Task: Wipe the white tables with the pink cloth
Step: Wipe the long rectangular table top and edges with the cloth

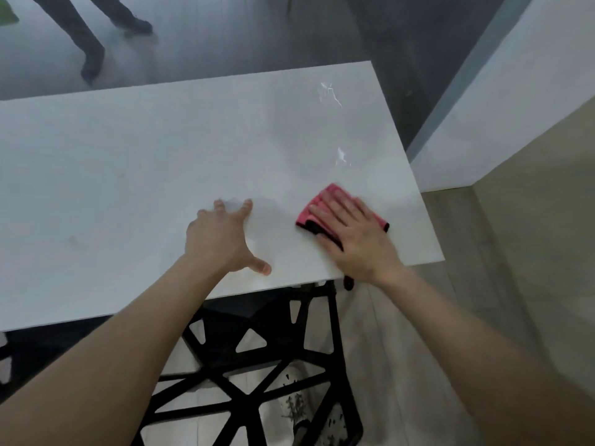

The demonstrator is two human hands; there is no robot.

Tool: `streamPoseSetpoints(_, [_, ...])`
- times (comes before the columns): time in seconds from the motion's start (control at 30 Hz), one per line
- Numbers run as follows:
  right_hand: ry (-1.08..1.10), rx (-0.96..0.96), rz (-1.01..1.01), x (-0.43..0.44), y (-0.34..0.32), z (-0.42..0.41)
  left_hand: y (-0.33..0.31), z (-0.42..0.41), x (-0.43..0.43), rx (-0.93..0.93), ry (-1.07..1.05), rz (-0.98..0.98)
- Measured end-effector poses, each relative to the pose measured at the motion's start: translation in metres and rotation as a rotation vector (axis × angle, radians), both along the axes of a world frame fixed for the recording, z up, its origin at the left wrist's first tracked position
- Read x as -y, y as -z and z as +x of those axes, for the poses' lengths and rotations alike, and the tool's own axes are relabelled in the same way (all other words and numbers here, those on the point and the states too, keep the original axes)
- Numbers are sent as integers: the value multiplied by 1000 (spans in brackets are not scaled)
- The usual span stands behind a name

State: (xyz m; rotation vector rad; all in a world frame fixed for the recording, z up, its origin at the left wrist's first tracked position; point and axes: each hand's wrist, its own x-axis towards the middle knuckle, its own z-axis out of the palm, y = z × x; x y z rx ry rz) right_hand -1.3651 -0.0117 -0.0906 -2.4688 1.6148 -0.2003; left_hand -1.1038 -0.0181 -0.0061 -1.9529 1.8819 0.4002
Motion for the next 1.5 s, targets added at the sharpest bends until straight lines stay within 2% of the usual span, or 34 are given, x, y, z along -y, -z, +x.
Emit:
streamPoseSetpoints(0.1, [496, 15, 9, 24, -8, -60, 4, 3, -2, 5, 26, -30])
streamPoseSetpoints(0.17, [734, 28, -28, 21, -7, -38, 6, 4, -2, -2, 30, -39])
streamPoseSetpoints(0.2, [760, 23, -57, 12, -5, -12, 7, 4, -3, -9, 28, -43])
streamPoseSetpoints(0.23, [693, 34, -88, 1, -4, 17, 6, 5, -2, -15, 26, -49])
streamPoseSetpoints(0.33, [197, 112, -99, -38, 1, 85, 3, 4, -3, -23, 28, -47])
streamPoseSetpoints(0.4, [-89, 61, -85, -46, 2, 81, 1, 4, -4, -24, 22, -26])
streamPoseSetpoints(0.47, [-225, 24, -73, -18, -1, 43, -1, 4, -5, -21, 17, -5])
streamPoseSetpoints(0.5, [-181, 14, -61, 0, -3, 21, -1, 4, -5, -21, 15, 2])
streamPoseSetpoints(0.53, [-46, 23, -55, 18, -6, 0, -1, 4, -5, -23, 11, 7])
streamPoseSetpoints(0.6, [332, 32, -53, 47, -12, -27, -3, 2, -6, -29, 0, 13])
streamPoseSetpoints(0.67, [623, 22, -61, 53, -9, -4, -4, 0, -4, -44, -16, 22])
streamPoseSetpoints(0.7, [653, 25, -88, 46, -5, 20, -5, 0, -4, -54, -28, 29])
streamPoseSetpoints(0.73, [580, 54, -108, 36, -1, 45, -6, 0, -4, -61, -37, 36])
streamPoseSetpoints(0.8, [171, 62, -112, 9, 7, 78, -8, 0, -4, -62, -39, 46])
streamPoseSetpoints(0.87, [-286, -33, -86, 10, 5, 68, -12, 0, -4, -50, -36, 55])
streamPoseSetpoints(0.9, [-413, -37, -79, 30, -2, 51, -15, -1, -3, -46, -33, 56])
streamPoseSetpoints(0.93, [-431, -22, -64, 53, -8, 33, -18, 0, 0, -50, -30, 49])
streamPoseSetpoints(0.97, [-338, 9, -56, 78, -15, 15, -20, 2, 6, -66, -23, 32])
streamPoseSetpoints(1.03, [65, 30, -52, 118, -24, -16, -24, 11, 22, -104, 1, -6])
streamPoseSetpoints(1.1, [460, -12, -14, 128, -21, -10, -28, 20, 41, -115, -3, -47])
streamPoseSetpoints(1.13, [528, -5, -31, 121, -17, 9, -30, 23, 49, -119, -11, -69])
streamPoseSetpoints(1.17, [470, 39, -59, 108, -13, 31, -30, 25, 57, -123, -9, -83])
streamPoseSetpoints(1.23, [98, 126, -88, 73, -6, 70, -28, 29, 73, -120, 8, -77])
streamPoseSetpoints(1.3, [-291, 48, -64, 46, 0, 80, -24, 32, 92, -102, 23, -56])
streamPoseSetpoints(1.37, [-506, 34, -44, 67, -4, 55, -18, 34, 108, -91, 19, -24])
streamPoseSetpoints(1.4, [-505, 59, -49, 93, -6, 37, -15, 35, 115, -100, 6, -5])
streamPoseSetpoints(1.43, [-405, 80, -58, 123, -10, 18, -12, 35, 119, -115, -6, 11])
streamPoseSetpoints(1.5, [-8, 90, -72, 183, -20, -18, -7, 36, 124, -135, -23, 18])
